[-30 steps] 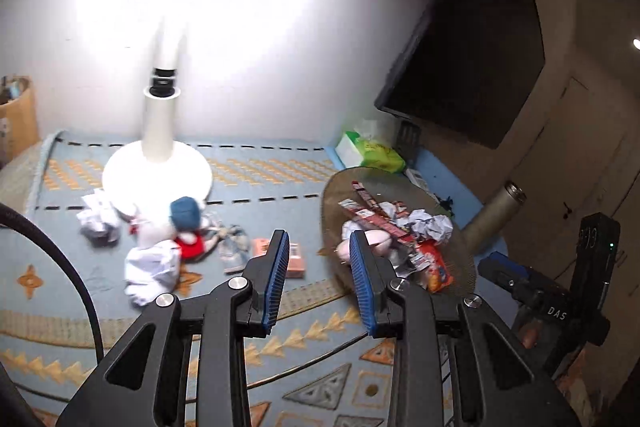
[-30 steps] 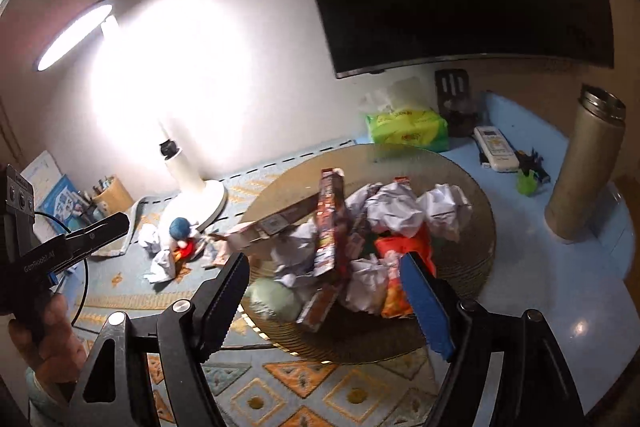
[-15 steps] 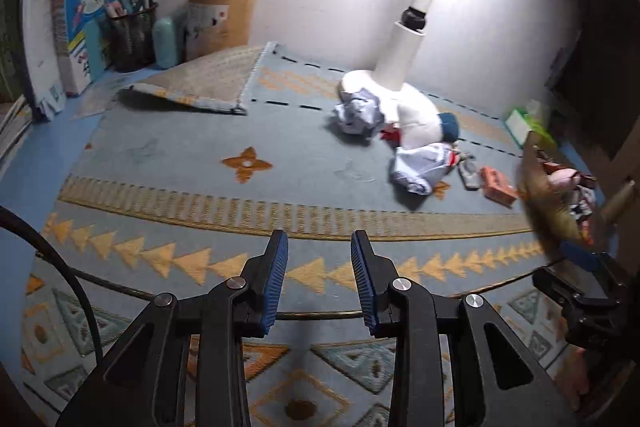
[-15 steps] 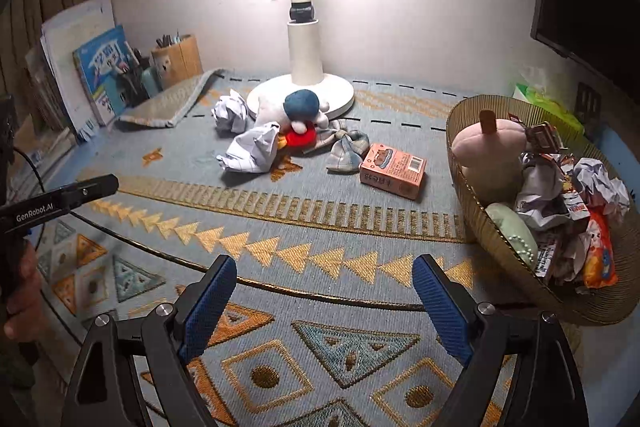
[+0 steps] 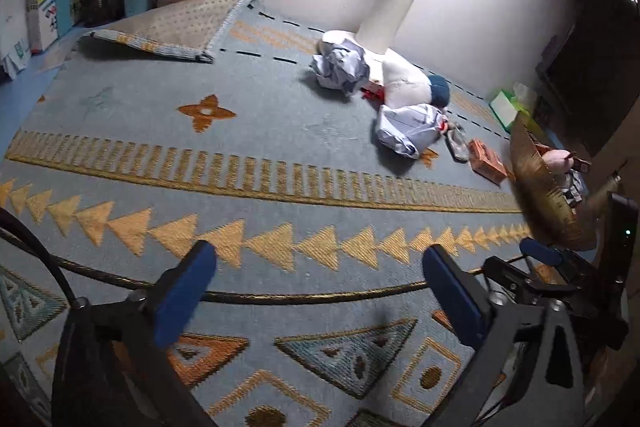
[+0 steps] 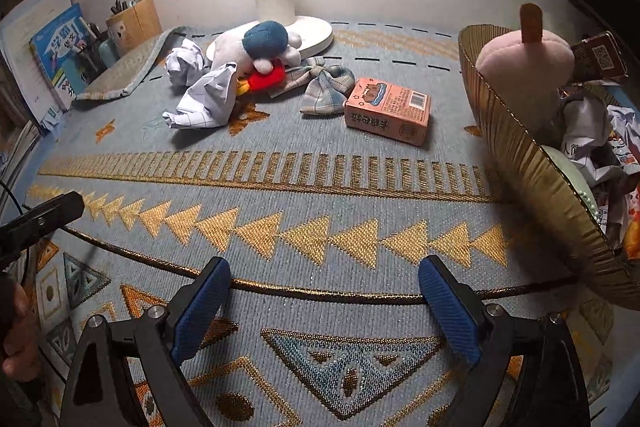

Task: Organize objects
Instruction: 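Move both tools back toward the lamp and remaining items, then grasp a paper ball with the left tool while the right grasps another paper ball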

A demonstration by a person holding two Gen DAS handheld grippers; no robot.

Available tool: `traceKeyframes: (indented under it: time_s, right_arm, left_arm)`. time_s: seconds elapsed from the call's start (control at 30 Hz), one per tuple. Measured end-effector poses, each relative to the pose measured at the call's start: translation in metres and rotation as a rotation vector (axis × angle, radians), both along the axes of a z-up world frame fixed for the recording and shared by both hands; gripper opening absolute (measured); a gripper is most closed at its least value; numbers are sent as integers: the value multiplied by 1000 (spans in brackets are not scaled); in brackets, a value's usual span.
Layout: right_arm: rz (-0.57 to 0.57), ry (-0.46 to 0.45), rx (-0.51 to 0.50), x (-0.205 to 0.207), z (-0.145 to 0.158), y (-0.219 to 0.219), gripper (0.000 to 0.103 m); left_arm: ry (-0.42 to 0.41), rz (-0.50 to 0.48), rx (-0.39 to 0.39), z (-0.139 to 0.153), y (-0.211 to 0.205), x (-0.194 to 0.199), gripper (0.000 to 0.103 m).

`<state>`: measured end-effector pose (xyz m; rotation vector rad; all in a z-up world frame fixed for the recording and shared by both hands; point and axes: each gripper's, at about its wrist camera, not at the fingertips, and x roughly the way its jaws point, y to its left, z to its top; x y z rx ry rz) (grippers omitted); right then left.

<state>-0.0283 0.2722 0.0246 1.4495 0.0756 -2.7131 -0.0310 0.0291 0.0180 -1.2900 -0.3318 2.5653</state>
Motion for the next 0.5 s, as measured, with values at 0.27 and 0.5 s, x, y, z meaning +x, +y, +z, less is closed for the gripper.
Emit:
traceKeyframes:
  time_s: [0.27,0.5]
  right_arm:
    - [17,-11,-32,0,0,4,103]
    - [22,-18,-7,-2,0,1,103]
  left_arm:
    - [-28,-10,-230,-4,31,7,102]
    - [-37,-22,-314,-5,37,10,103]
